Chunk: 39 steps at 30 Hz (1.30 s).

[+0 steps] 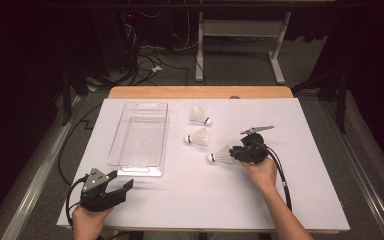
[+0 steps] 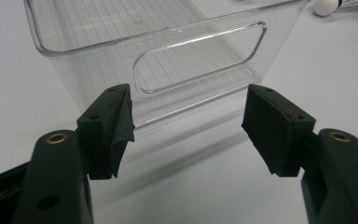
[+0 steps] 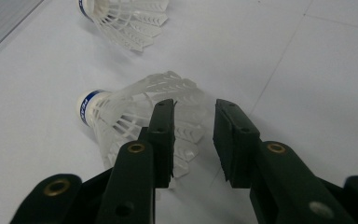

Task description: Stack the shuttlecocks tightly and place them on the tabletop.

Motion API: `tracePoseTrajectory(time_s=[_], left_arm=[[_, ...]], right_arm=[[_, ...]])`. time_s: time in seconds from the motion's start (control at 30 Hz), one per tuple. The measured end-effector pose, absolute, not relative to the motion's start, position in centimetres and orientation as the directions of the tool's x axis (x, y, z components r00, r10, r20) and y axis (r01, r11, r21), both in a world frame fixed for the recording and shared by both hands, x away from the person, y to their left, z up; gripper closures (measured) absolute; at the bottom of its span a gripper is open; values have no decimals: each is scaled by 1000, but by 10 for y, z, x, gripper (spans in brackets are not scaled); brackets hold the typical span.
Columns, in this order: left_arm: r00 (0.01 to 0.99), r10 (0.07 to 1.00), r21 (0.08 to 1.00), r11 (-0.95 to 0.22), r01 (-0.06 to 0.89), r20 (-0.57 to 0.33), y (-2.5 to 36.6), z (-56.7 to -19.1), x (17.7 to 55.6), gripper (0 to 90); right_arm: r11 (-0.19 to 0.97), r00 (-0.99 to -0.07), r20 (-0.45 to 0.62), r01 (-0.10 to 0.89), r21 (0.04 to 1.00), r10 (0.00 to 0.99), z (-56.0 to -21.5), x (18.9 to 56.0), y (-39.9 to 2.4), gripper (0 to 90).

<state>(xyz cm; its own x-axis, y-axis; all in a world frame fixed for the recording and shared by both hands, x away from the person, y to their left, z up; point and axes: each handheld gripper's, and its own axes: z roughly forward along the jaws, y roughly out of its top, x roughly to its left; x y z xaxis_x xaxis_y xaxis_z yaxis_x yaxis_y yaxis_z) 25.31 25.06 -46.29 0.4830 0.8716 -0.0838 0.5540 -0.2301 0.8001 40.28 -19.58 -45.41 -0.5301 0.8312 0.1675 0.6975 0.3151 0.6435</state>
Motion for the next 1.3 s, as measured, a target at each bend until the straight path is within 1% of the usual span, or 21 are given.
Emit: tracePoseTrajectory(time_s=[0.07, 0.2, 0.63, 0.87, 1.1, 1.2, 1.3], left_arm=[[482, 872, 802, -227, 553, -86, 251, -463, 253, 341], [480, 872, 802, -219, 555, -94, 251, -464, 253, 340], [484, 869, 798, -221, 560, -99, 251, -464, 254, 340], [488, 868, 797, -228, 559, -94, 250, -464, 254, 340], [489, 867, 796, -227, 561, -98, 250, -464, 254, 340], [489, 867, 796, -227, 561, -97, 250, -464, 254, 341], [489, 867, 797, -227, 560, -97, 250, -464, 253, 341]], right_arm=[[305, -527, 173, 695, 651, 832, -455, 402, -197, 650], [305, -525, 166, 691, 655, 835, -456, 400, -200, 629], [306, -521, 156, 690, 657, 839, -456, 398, -201, 587], [307, -520, 133, 671, 675, 844, -456, 394, -207, 567], [285, -505, 133, 664, 692, 853, -454, 387, -217, 564], [286, -505, 125, 657, 698, 854, -451, 380, -219, 598], [288, -511, 128, 654, 700, 850, -448, 376, -222, 609]])
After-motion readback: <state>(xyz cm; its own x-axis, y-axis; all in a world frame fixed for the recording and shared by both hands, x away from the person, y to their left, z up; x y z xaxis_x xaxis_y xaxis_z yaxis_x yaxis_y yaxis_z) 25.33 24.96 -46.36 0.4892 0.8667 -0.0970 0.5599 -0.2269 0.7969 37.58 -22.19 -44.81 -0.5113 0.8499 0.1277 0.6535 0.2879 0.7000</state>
